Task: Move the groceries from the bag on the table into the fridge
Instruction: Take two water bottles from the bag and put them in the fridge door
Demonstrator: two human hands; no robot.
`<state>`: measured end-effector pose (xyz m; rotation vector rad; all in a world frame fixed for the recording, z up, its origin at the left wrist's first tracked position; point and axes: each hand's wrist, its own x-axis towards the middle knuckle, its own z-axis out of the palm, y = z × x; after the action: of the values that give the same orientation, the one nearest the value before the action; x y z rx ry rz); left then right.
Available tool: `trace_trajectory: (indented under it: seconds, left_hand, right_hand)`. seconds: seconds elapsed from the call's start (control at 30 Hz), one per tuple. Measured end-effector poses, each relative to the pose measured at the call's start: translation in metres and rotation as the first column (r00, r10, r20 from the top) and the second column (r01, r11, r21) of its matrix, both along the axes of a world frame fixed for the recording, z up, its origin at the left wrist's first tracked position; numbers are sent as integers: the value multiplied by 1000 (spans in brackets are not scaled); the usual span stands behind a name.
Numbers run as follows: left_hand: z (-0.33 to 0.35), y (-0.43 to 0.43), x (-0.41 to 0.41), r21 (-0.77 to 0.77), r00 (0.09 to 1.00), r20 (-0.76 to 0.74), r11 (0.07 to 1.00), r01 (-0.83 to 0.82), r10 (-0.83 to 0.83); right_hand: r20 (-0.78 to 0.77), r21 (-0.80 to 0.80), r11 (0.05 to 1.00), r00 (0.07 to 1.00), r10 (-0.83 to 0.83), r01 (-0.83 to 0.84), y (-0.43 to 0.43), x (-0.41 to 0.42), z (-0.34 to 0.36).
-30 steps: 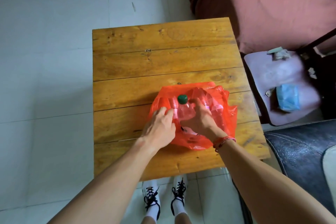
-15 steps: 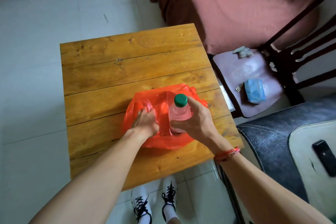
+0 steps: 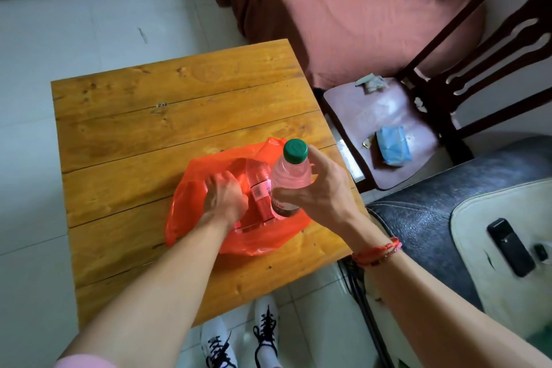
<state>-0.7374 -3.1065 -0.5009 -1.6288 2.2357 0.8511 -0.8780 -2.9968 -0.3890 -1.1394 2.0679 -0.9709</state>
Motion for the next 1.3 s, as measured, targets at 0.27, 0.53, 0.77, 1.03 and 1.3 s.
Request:
trace_trajectory:
  seconds: [0.27,0.53,0.77,1.03,1.3]
  left_hand:
    - [-8,-9,2,96,991,51,987,-128,124]
    - [-22,3,-21,186,970,-32,955,-233,242]
    - [-10,14,-5,213,980,-52,961,-177,192]
    - [28,34,10,49,979,-184,996,-79,87]
    - [72,51,53,-92,942,-335,995,-31,-2]
  right_hand:
    - [32,50,999,999,-2,1,4,-9,-5]
    - [5,86,996,1000,9,-9,12,-15,-15]
    - [16,72,997,1000,-9,7,13,-12,-20]
    - [1,34,999,1000,-29,29,15,2,-6]
    - [-9,-18,999,999,-37,37,14,22,30]
